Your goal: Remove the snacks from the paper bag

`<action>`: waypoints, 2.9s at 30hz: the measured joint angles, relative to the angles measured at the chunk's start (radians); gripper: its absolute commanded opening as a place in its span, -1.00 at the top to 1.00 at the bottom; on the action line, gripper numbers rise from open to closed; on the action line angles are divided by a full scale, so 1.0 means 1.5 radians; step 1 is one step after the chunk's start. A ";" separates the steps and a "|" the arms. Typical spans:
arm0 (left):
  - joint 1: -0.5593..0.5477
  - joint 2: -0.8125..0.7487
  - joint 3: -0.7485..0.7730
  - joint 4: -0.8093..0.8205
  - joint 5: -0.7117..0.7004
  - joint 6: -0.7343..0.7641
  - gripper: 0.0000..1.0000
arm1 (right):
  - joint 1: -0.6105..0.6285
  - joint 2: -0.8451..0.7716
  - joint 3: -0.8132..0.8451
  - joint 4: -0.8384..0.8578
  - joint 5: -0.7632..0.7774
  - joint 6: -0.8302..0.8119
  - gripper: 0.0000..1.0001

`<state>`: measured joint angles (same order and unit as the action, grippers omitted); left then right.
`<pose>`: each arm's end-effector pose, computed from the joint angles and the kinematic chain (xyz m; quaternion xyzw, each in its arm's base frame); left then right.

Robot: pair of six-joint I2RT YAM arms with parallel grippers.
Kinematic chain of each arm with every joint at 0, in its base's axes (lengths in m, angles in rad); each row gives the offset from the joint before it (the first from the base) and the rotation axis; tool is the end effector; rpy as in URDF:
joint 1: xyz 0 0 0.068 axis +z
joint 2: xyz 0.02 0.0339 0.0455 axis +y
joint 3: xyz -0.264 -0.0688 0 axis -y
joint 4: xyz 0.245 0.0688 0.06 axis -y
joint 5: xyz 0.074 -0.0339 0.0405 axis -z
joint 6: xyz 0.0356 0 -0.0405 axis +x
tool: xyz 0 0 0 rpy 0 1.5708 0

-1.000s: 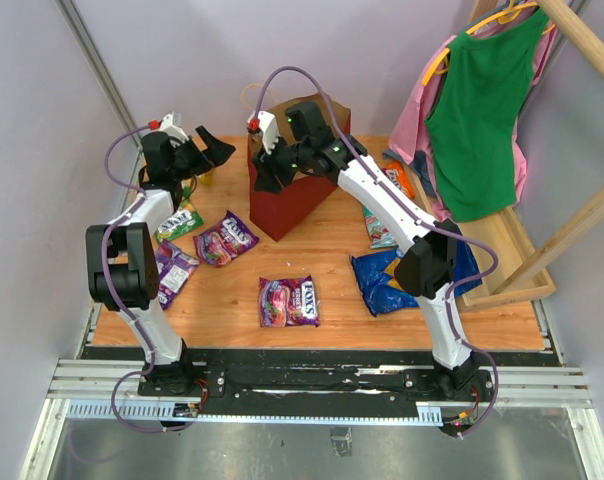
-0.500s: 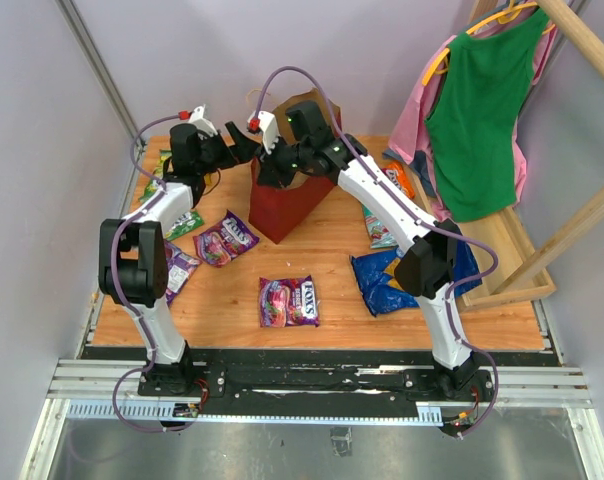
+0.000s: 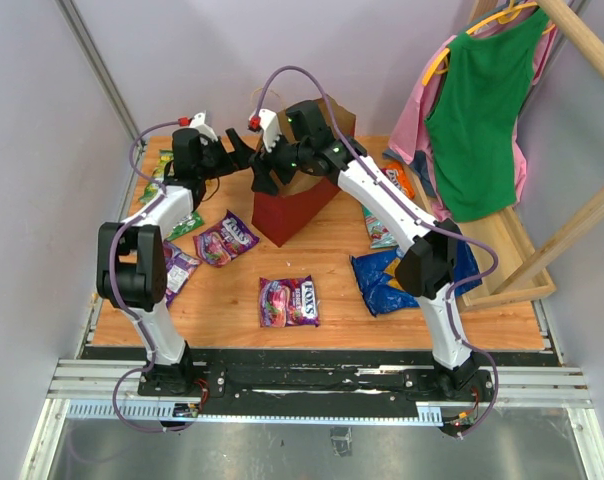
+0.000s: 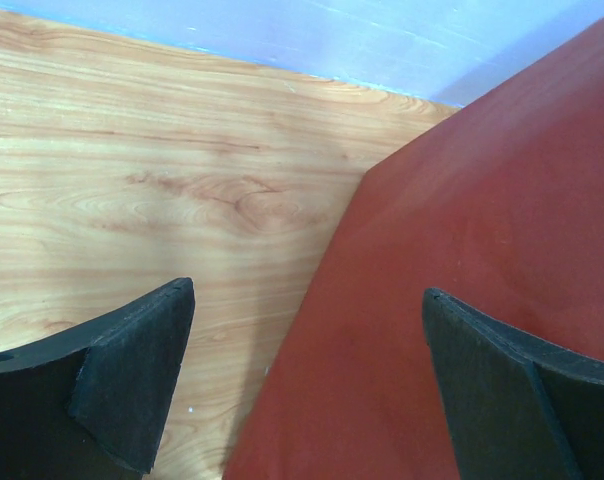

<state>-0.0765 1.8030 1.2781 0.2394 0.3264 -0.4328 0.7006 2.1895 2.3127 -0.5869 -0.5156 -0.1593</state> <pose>0.4241 -0.0440 0.2692 -0.0441 0.7946 -0.2748 0.5395 0.3730 0.3375 0.3713 -0.4647 0.6918 0.3449 0.4318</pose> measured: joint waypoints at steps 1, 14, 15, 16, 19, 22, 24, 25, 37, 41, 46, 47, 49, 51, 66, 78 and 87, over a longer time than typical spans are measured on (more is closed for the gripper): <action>0.000 -0.003 0.000 -0.005 -0.002 0.003 -0.99 | 0.000 0.000 0.000 0.001 0.005 -0.001 -0.52; -0.001 -0.030 0.000 -0.028 -0.013 0.009 -0.99 | 0.006 0.012 0.057 -0.028 0.062 -0.008 -0.60; -0.002 -0.031 0.000 -0.028 -0.013 0.009 -0.99 | 0.008 0.016 0.064 -0.028 0.063 -0.009 -0.60; -0.002 -0.032 0.000 -0.027 -0.013 0.009 -0.99 | 0.010 0.019 0.070 -0.029 0.065 -0.010 -0.60; -0.003 -0.032 0.000 -0.027 -0.012 0.009 -0.99 | 0.015 0.034 0.083 -0.034 0.066 -0.012 -0.62; -0.003 -0.032 0.000 -0.027 -0.012 0.009 -0.99 | 0.019 0.055 0.093 -0.048 0.067 -0.012 -0.64; -0.003 -0.032 0.000 -0.027 -0.012 0.009 -0.99 | 0.019 0.067 0.098 -0.056 0.067 -0.012 -0.63; -0.004 -0.032 0.000 -0.027 -0.013 0.009 -0.99 | 0.019 0.072 0.099 -0.059 0.067 -0.012 -0.61; -0.022 -0.032 -0.001 -0.026 -0.020 0.009 -0.99 | 0.021 0.085 0.109 -0.066 0.047 0.002 0.16; -0.034 -0.032 -0.012 -0.021 -0.026 0.006 -0.99 | 0.022 0.085 0.111 -0.066 0.026 0.006 0.23; -0.038 -0.032 -0.025 -0.020 -0.030 0.002 -0.99 | 0.022 0.085 0.111 -0.063 -0.005 0.016 0.33; -0.038 -0.032 -0.028 -0.019 -0.031 0.002 -0.99 | 0.022 0.085 0.111 -0.061 -0.010 0.018 0.31; -0.038 -0.032 -0.030 -0.017 -0.031 0.001 -0.99 | 0.021 0.085 0.111 -0.057 -0.021 0.022 0.02; -0.038 -0.032 -0.031 -0.016 -0.033 0.001 -0.99 | 0.020 0.085 0.111 -0.051 -0.032 0.031 -0.14; 0.017 -0.062 -0.010 -0.057 -0.039 0.030 -0.99 | -0.028 -0.007 0.066 -0.051 0.002 0.018 -0.87; 0.072 -0.210 -0.127 -0.045 -0.027 0.029 -0.99 | -0.074 -0.442 -0.436 0.178 0.155 0.065 -0.84; 0.072 -0.250 -0.266 0.007 0.003 -0.007 -0.99 | -0.024 -0.705 -1.052 0.699 0.365 0.247 -0.82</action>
<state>0.0315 1.4277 0.8795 0.2504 0.3302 -0.4438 0.6651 1.1320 0.7353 0.4622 0.0319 0.2111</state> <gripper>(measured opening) 0.994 0.917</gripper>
